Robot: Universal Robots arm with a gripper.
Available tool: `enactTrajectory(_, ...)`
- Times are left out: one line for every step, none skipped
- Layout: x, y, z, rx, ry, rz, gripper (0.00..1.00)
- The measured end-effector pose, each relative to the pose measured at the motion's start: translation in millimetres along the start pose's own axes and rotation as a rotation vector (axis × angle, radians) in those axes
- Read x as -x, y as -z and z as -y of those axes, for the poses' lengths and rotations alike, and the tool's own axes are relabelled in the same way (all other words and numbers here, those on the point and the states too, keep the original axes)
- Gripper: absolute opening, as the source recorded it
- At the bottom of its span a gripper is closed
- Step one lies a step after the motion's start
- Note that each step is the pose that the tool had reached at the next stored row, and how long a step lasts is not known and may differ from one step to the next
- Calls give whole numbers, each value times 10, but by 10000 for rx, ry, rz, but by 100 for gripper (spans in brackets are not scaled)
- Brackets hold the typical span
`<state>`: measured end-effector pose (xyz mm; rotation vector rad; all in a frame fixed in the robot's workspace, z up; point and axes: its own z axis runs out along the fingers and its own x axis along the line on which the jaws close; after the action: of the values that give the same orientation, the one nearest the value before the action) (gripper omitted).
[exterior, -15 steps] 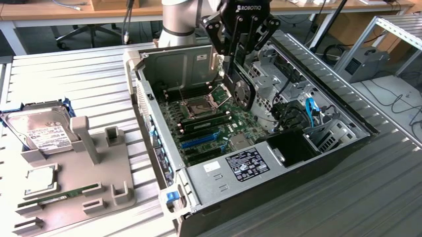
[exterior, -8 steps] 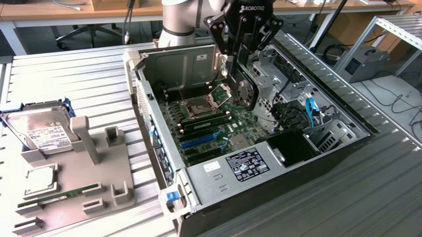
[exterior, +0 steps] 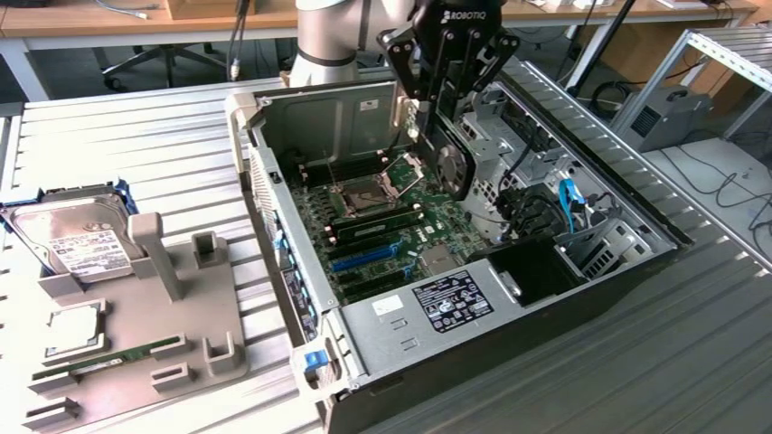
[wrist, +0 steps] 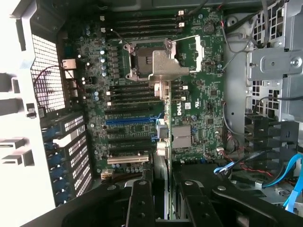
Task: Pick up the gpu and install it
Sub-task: 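Pick up the gpu and move the gpu toward the slot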
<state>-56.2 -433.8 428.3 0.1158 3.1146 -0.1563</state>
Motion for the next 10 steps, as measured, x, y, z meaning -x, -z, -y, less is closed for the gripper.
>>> enactTrajectory(5, 1, -12, 0, 0, 0, 26)
enactTrajectory(9, 1, -24, 0, 1, 0, 26)
enactTrajectory(14, 1, -37, 0, 2, 0, 26)
enactTrajectory(19, 2, -49, -1, 3, 0, 26)
enactTrajectory(22, 2, -60, 0, 2, 0, 26)
enactTrajectory(26, 2, -70, 0, 2, 0, 26)
enactTrajectory(30, 1, -80, 0, 2, 0, 26)
enactTrajectory(36, 0, -96, 0, 2, 0, 26)
enactTrajectory(41, -3, -113, 1, 1, 0, 26)
enactTrajectory(45, -8, -129, 1, 2, 0, 26)
